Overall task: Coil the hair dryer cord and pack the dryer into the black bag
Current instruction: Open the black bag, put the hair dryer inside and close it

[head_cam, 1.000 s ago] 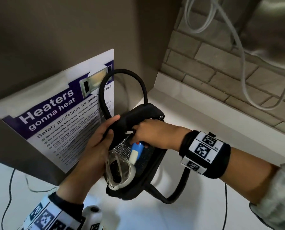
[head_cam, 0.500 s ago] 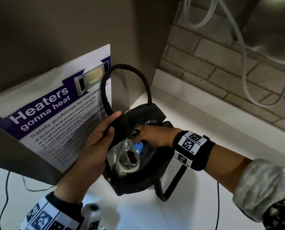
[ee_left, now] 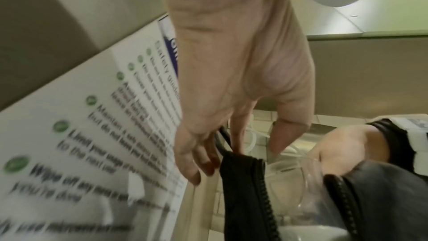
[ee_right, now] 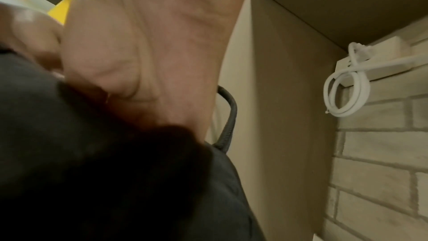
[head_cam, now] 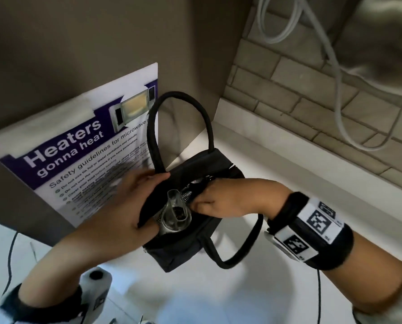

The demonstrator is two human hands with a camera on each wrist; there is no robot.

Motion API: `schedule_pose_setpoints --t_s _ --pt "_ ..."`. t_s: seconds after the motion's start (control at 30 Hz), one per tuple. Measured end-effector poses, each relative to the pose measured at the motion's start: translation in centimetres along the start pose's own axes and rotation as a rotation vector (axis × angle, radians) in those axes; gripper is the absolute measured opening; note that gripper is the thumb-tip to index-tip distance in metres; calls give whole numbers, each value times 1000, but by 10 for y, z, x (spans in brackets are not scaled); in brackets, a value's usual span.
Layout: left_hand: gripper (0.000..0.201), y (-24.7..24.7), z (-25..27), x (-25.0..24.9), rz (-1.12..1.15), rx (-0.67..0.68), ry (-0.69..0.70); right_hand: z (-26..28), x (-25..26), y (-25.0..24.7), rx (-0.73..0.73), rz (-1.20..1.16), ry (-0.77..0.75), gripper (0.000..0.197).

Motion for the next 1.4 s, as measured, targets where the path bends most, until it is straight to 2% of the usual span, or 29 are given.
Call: schedule_pose_setpoints --t_s 0.03,0.1,0.2,0.3,0.4,0.47,0.6,0.8,0.87,0.97,1.03,1.13,1.2,1.23,1.3,1.4 --pt "75 0 1 -3 -141 -43 21 1 2 2 62 25 64 41" --pt "68 2 2 -10 -284 -125 1 2 3 5 108 21 144 40" --pt "39 3 1 -15 -296 -216 -89 5 3 3 4 -2 89 33" --pt "21 3 -4 -16 -269 -272 -122 16 -1 -5 -205 9 -25 24" --pt "16 2 -8 -18 -233 -362 -117 39 1 -23 -663 -70 -130 20" --pt "12 0 -10 -22 -159 -443 -102 49 4 -22 -864 -106 -132 23" --pt "11 8 -14 -33 -58 -500 -49 47 6 -6 -974 -35 -29 37" --pt "12 17 -15 -32 30 -404 36 52 4 -4 -1168 -67 73 18" --pt "12 17 -15 -31 65 -399 38 52 5 -4 -1191 -108 90 15" --pt "15 16 -12 -31 38 -412 49 48 10 -2 -1132 -156 41 11" --pt "21 13 -10 -26 -23 -360 -47 48 9 -1 -1122 -142 82 11" --pt "38 16 -6 -2 -258 -81 -370 47 11 1 -1079 -109 152 13" --pt "42 25 -4 11 -358 123 -494 45 20 3 -1027 -55 136 22" --pt "40 30 -4 14 -323 182 -532 43 26 4 -984 -21 115 28" --pt "35 37 -4 19 -85 242 -606 36 39 9 -887 38 51 36" --pt "36 37 -3 26 251 265 -673 27 53 18 -859 96 -38 31"
Point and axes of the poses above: each hand's wrist, its own z-axis away from the middle knuckle, its own y-axis out of the palm, x = y × z, the point moved 3 cm from there along -z, towards the middle knuckle, and after that the axes turned 5 degrees about -y, right-handed, at the moved point
